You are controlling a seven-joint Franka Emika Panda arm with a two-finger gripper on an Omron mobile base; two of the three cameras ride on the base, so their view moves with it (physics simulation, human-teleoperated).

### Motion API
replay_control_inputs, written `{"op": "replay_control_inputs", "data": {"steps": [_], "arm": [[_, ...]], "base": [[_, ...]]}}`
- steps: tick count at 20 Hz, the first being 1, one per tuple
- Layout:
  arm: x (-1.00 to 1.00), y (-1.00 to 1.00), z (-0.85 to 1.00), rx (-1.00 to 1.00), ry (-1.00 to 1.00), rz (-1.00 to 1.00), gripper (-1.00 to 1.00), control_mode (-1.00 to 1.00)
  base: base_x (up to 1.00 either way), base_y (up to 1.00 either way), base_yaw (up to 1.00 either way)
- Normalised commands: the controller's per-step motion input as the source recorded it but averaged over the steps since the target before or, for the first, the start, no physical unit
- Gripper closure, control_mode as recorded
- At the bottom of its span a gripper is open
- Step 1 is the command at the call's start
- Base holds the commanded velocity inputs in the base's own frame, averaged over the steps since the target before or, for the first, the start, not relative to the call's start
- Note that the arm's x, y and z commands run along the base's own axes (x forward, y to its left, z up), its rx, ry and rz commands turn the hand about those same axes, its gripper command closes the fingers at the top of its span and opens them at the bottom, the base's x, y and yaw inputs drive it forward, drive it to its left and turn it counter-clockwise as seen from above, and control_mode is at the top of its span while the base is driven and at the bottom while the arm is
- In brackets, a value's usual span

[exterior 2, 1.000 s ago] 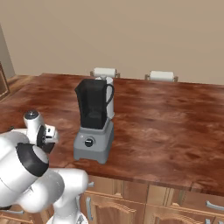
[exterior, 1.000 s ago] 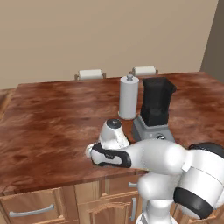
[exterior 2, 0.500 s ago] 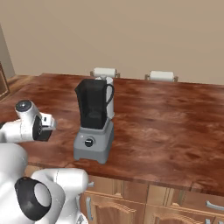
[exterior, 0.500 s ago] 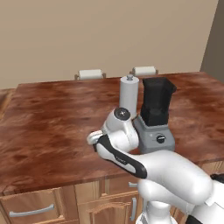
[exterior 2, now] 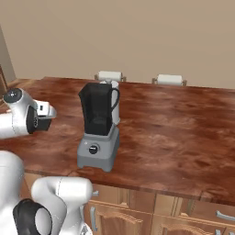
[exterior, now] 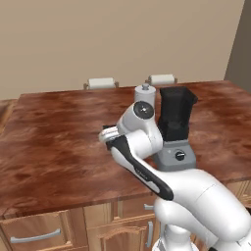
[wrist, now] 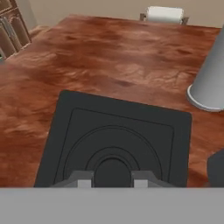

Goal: Close the lid blender by securely placing the lid on top.

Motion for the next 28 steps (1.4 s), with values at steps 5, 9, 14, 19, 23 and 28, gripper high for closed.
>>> {"op": "replay_control_inputs", "data": {"steps": [5,9,14,19,23,28], "arm": [[-0.16,-0.05,1.00,-0.02,-0.23,-0.03,1.00,-1.00],[-0.11,-0.17,0.99,-0.01,-0.17,-0.05,1.00,-1.00],[-0.01,-0.34,0.97,0.00,-0.11,-0.04,1.00,-1.00],[0.00,-0.41,0.82,0.00,-0.02,-0.01,1.00,-1.00],[-0.04,-0.59,0.43,0.00,0.00,0.00,1.00,-1.00],[-0.15,-0.70,0.18,0.00,0.00,0.00,1.00,-1.00]], "base": [[0.00,0.00,0.00],[0.00,0.00,0.00],[0.00,0.00,0.00],[0.00,0.00,0.00],[0.00,0.00,0.00],[0.00,0.00,0.00]]}}
